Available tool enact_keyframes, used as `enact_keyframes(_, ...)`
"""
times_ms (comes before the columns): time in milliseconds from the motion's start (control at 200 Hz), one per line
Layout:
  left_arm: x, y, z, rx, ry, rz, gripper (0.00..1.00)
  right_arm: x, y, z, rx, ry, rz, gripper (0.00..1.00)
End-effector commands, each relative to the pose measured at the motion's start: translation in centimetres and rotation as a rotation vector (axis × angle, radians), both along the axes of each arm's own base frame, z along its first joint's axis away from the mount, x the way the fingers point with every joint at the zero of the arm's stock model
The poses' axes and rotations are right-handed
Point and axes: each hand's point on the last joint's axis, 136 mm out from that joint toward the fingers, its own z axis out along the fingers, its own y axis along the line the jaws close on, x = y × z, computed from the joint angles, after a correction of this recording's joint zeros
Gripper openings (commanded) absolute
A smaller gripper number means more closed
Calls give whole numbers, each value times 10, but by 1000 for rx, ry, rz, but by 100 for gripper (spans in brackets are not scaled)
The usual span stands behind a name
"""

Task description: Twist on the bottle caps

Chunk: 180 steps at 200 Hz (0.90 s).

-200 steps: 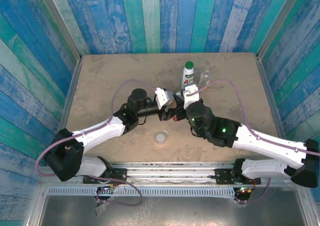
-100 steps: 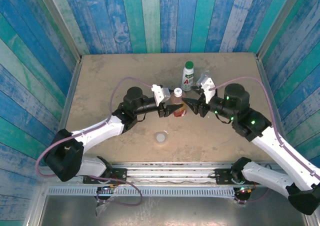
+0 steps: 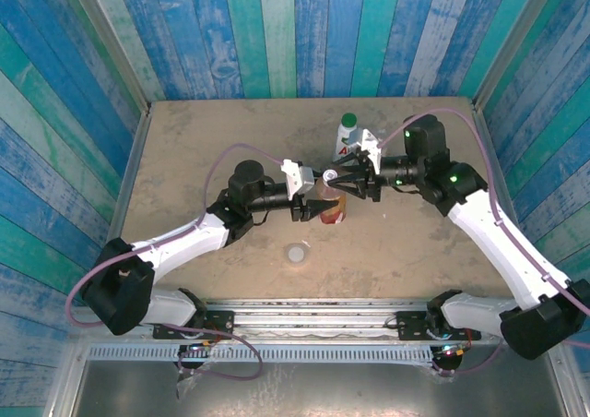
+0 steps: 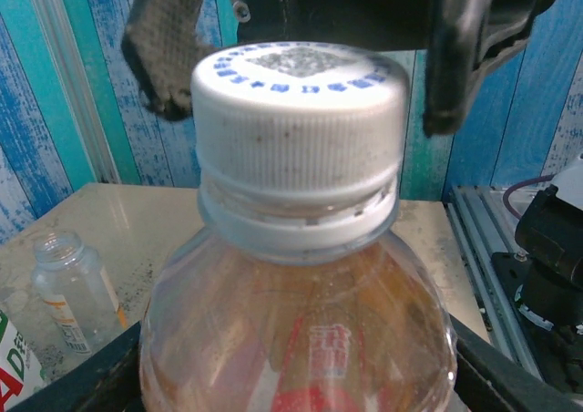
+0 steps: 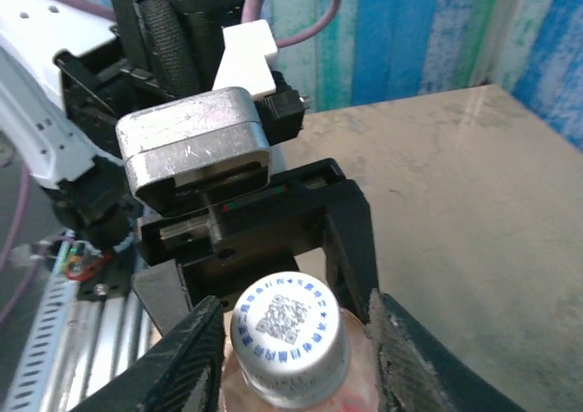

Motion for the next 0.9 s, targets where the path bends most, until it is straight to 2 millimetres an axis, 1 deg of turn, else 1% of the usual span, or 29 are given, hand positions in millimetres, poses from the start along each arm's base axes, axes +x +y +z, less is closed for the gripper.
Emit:
enact_keyframes(0, -7, 3, 13, -20, -29, -26, 57, -13, 3, 5, 18, 18, 91, 37)
enact_keyframes(50, -8, 3, 14, -20, -29, -29, 58, -12, 3, 4, 16, 22, 93, 33)
enact_keyframes(210, -8, 3, 15, -20, -30, -31, 57, -12, 4, 2, 2, 36, 103, 26)
enact_keyframes(286, -3, 3, 15, -17, -27, -4, 57, -11, 3, 0, -7, 33, 92, 22)
enact_keyframes(356, 3, 4, 14, -13, -24, 32, 57, -9, 1, -4, -21, 41, 65, 21)
enact_keyframes(451, 19, 7, 13, -5, -16, 119, 57, 2, -3, -11, -48, 50, -38, 21)
enact_keyframes(541, 37, 12, 10, 11, -18, 227, 57, 18, -7, -21, -30, 86, -209, 20)
enact_keyframes(621, 50, 15, 7, 31, -26, 289, 57, 29, -13, -33, -16, 96, -371, 16)
enact_keyframes(676, 56, 15, 5, 42, -29, 314, 57, 28, -15, -40, -21, 77, -432, 17)
enact_keyframes(686, 58, 15, 5, 44, -29, 320, 57, 31, -18, -41, -25, 69, -465, 17)
enact_keyframes(701, 58, 15, 5, 45, -29, 323, 57, 27, -14, -43, -24, 70, -465, 16)
enact_keyframes(756, 63, 15, 6, 42, -31, 341, 57, 26, -15, -48, -23, 63, -530, 15)
enact_keyframes(822, 65, 14, 5, 40, -33, 348, 57, 25, -17, -52, -27, 58, -600, 16)
enact_keyframes(897, 68, 14, 4, 42, -31, 361, 57, 28, -23, -61, -46, 59, -713, 15)
